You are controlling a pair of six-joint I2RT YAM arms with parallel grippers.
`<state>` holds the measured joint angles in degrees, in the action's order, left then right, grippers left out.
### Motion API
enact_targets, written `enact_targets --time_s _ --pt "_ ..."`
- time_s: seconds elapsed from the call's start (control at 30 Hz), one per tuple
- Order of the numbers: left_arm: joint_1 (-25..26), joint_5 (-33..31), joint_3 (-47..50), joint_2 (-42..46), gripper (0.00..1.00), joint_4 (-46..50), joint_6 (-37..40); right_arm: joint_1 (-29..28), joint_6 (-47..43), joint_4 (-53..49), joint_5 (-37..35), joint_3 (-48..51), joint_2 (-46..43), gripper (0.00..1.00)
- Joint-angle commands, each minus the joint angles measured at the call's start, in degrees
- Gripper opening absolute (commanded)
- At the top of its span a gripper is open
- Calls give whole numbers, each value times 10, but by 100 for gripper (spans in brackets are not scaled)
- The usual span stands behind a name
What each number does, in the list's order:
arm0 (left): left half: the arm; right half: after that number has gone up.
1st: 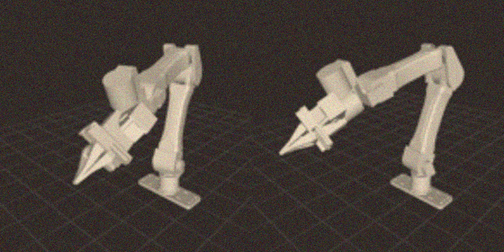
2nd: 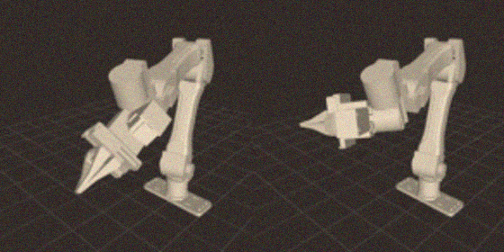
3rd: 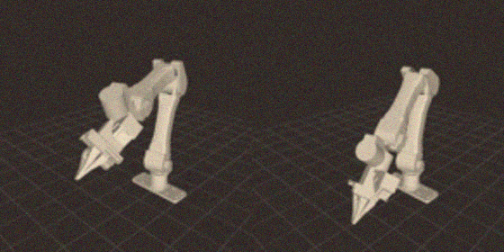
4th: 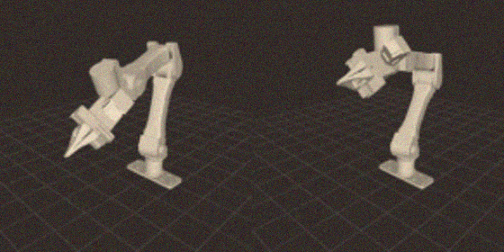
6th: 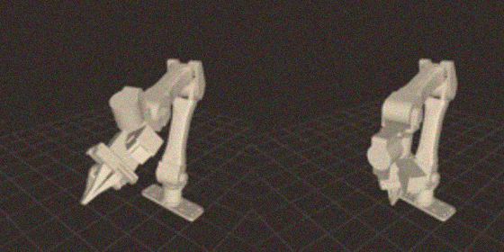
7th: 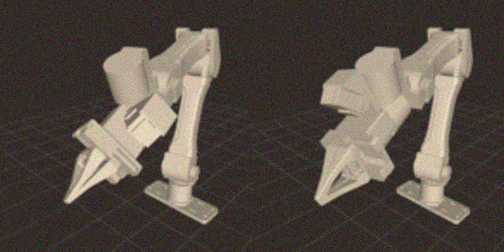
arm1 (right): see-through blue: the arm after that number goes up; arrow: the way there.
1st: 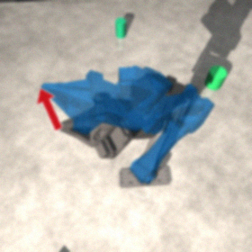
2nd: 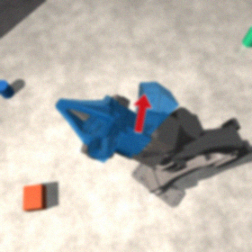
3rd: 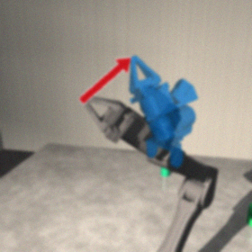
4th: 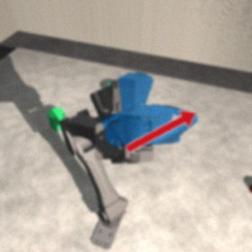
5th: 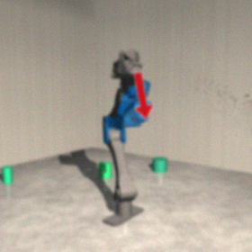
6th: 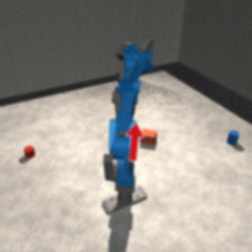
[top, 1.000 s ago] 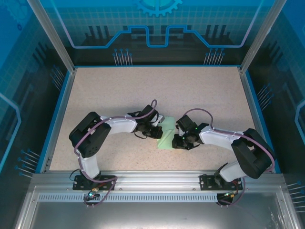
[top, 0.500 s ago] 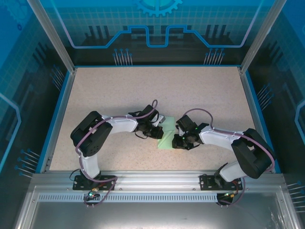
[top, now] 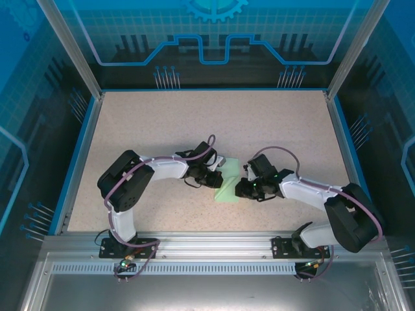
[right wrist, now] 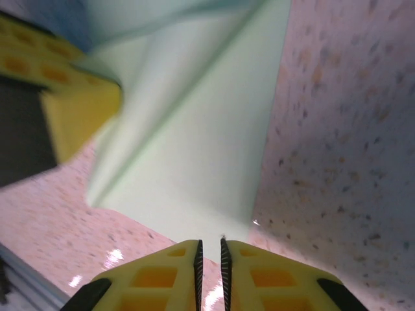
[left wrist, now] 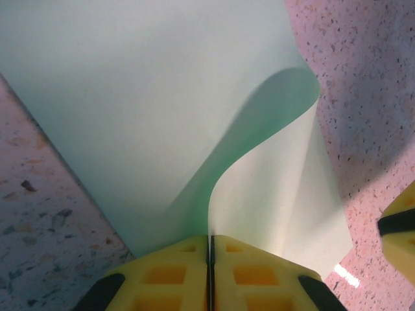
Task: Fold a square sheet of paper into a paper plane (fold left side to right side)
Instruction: Fold the triangle a second time at the center of the table.
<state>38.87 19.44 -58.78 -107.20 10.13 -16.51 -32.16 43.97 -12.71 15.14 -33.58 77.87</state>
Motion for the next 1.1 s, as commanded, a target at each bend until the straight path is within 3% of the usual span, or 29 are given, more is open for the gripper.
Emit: enact_targets --time_s 0.0,0.57,1.07 --pt "-3 8 -10 -14 10 13 11 11 22 65 38 -14 8 17" --pt "-2 9 -7 -14 10 13 11 4 30 108 51 -98 152 15" --pt "4 9 -19 -24 10 26 17 2 11 53 24 -107 176 15"
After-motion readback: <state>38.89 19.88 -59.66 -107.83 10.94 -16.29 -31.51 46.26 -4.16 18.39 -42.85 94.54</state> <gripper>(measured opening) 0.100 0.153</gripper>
